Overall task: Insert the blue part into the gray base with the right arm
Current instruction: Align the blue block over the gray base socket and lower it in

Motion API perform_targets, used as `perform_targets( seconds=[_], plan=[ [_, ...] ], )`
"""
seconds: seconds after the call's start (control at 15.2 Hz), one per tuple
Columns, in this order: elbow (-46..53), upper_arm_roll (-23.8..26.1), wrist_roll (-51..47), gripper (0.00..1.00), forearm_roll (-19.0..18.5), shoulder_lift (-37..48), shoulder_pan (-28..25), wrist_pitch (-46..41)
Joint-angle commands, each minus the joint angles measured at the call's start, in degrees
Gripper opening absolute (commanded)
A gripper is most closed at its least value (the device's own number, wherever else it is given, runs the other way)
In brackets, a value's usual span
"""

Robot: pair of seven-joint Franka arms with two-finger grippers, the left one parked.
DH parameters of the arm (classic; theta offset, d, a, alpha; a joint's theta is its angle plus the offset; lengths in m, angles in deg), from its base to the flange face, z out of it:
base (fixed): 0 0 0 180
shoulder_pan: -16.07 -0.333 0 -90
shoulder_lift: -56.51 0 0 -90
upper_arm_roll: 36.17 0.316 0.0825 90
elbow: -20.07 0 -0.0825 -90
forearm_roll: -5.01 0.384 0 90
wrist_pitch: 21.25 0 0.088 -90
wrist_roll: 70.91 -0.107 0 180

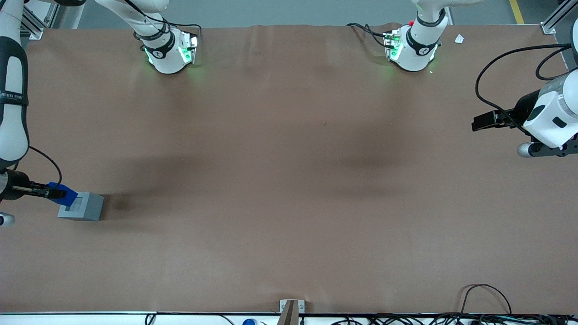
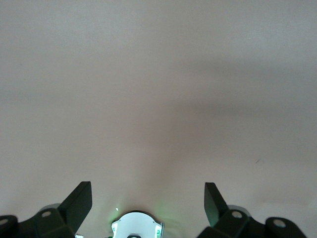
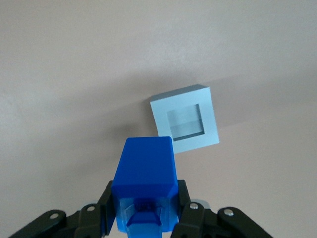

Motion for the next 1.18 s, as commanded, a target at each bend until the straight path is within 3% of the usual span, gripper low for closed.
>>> perform_targets(
  seconds=[0.0, 0.86, 1.12],
  plan=[
    [3.9, 0.66, -0.27, 0.01, -0.29, -2.24, 2.12, -0.38],
    [5.14, 0.75, 4.3, 0.0, -0.12, -7.6, 3.71, -0.12],
    [5.14, 0.75, 10.01, 0.0, -0.12, -9.09, 5.02, 3.13]
  ],
)
